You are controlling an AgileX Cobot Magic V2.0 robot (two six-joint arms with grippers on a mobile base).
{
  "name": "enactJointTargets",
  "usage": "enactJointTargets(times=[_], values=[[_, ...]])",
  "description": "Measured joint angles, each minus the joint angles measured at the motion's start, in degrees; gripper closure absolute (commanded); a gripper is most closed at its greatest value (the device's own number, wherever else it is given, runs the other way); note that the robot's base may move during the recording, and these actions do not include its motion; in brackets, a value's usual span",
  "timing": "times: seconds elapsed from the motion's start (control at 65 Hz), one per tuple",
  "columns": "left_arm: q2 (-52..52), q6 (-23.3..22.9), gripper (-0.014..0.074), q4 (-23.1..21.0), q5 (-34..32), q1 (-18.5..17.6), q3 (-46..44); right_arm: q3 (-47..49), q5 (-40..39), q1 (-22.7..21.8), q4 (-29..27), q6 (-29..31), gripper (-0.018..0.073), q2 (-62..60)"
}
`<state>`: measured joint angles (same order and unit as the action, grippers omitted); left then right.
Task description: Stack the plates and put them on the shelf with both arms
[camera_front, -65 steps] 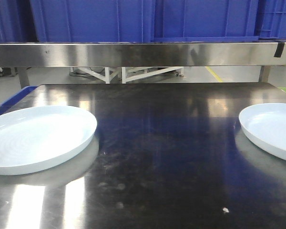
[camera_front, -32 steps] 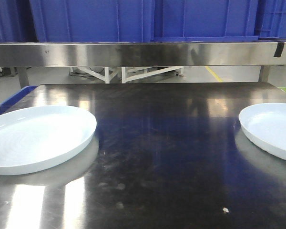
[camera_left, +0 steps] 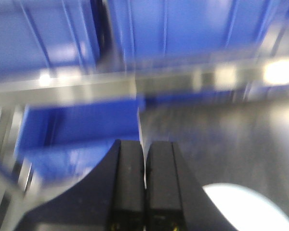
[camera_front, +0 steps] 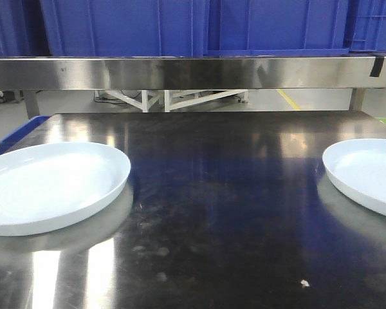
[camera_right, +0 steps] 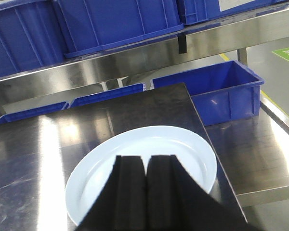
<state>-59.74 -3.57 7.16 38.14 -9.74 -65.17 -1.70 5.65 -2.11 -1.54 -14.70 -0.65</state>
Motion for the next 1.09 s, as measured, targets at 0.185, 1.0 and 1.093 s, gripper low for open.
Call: enactJointTargets(times=[0.185, 1.0, 1.093], values=[[-7.4, 0.6, 0.0513, 0.1, 10.3, 0.0, -8.5, 0.0, 0.0, 0.0, 0.0, 0.0, 0.0538, 0.0], [-8.3, 1.0, 0.0513, 0.2, 11.4, 0.0, -9.1, 0.0, 0.0, 0.0, 0.0, 0.0, 0.0538, 0.0], [-8.3, 1.0, 0.0513, 0.2, 11.4, 0.0, -9.1, 0.0, 0.0, 0.0, 0.0, 0.0, 0.0538, 0.0]])
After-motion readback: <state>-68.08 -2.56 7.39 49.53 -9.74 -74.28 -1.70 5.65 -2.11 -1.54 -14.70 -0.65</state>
